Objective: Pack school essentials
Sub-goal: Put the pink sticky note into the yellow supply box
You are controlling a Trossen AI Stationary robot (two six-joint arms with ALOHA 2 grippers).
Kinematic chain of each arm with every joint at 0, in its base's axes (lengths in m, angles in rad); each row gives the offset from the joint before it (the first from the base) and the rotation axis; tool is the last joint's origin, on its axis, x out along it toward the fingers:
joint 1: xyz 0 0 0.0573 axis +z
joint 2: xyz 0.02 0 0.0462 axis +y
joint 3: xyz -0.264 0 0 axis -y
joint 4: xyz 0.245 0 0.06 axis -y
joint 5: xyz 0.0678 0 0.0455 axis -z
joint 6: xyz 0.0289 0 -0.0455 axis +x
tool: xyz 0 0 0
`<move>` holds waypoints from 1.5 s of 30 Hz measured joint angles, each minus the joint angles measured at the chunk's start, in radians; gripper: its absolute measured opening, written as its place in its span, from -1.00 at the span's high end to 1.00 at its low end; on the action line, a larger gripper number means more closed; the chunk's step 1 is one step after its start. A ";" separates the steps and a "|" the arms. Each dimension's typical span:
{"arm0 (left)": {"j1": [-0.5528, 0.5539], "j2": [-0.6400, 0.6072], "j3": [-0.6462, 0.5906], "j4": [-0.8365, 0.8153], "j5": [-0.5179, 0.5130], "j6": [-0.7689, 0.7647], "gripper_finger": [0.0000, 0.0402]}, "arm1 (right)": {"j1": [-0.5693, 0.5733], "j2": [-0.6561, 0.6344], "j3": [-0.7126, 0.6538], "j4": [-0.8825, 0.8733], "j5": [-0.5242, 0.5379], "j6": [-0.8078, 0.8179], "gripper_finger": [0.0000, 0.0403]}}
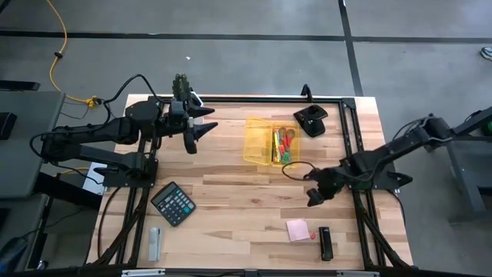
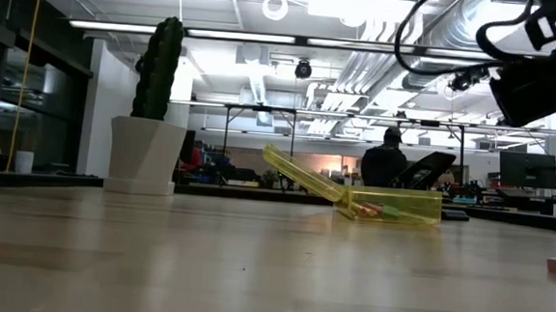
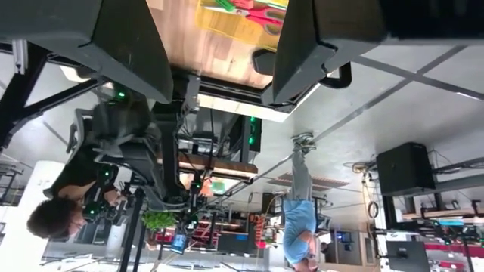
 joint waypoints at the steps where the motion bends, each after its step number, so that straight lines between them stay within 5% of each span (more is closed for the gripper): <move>1: 0.000 0.000 0.000 0.000 -0.002 0.000 -0.07 | 0.020 0.014 0.001 0.020 0.016 0.010 -0.01; 24: 0.000 0.000 0.000 0.000 -0.004 0.000 -0.07 | 0.123 0.474 0.110 0.232 0.013 -0.017 -0.01; 45: 0.000 0.000 0.000 0.000 -0.024 0.000 -0.07 | 0.170 0.526 0.121 0.260 -0.012 0.050 -0.01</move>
